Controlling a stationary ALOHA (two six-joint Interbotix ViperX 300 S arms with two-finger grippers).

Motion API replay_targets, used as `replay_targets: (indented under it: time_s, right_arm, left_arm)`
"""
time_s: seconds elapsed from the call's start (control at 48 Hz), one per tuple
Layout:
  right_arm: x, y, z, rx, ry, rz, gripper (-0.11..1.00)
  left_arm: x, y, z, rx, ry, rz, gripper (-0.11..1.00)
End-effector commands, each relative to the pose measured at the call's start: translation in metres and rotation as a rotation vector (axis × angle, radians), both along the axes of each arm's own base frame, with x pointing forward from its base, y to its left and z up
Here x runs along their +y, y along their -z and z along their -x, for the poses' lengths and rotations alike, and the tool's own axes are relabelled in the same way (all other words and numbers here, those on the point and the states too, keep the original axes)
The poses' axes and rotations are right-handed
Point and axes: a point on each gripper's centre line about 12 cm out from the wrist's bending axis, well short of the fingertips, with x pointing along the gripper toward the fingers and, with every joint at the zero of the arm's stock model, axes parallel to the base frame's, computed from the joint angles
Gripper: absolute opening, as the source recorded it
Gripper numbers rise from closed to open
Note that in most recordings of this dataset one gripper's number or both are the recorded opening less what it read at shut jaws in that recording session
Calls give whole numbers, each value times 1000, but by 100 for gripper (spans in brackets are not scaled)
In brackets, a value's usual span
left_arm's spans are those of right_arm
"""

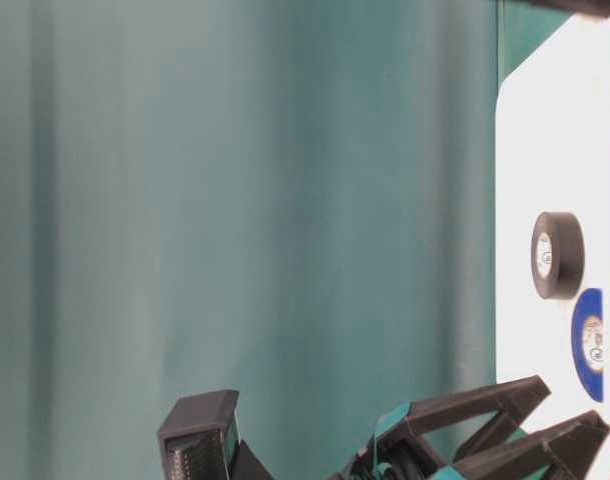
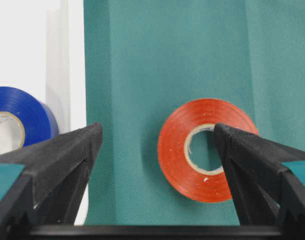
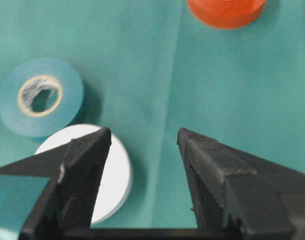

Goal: Put the tape alternately from left to right into the white case.
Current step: 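Move the right gripper to the white tape roll and grasp its core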

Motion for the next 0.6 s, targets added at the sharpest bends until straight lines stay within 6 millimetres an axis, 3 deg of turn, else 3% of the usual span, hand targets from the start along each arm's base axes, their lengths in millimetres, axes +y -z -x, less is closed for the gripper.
replay_targets:
  time_s: [0.0, 0.583]
  right_arm:
    - [6, -4, 2, -9, -8, -21, 66]
    - [16, 26, -5, 96, 11, -50, 66]
  left_arm:
    - [-2, -13, -3, -41, 3, 2, 66]
    - [-2, -11, -3, -32, 2, 4, 66]
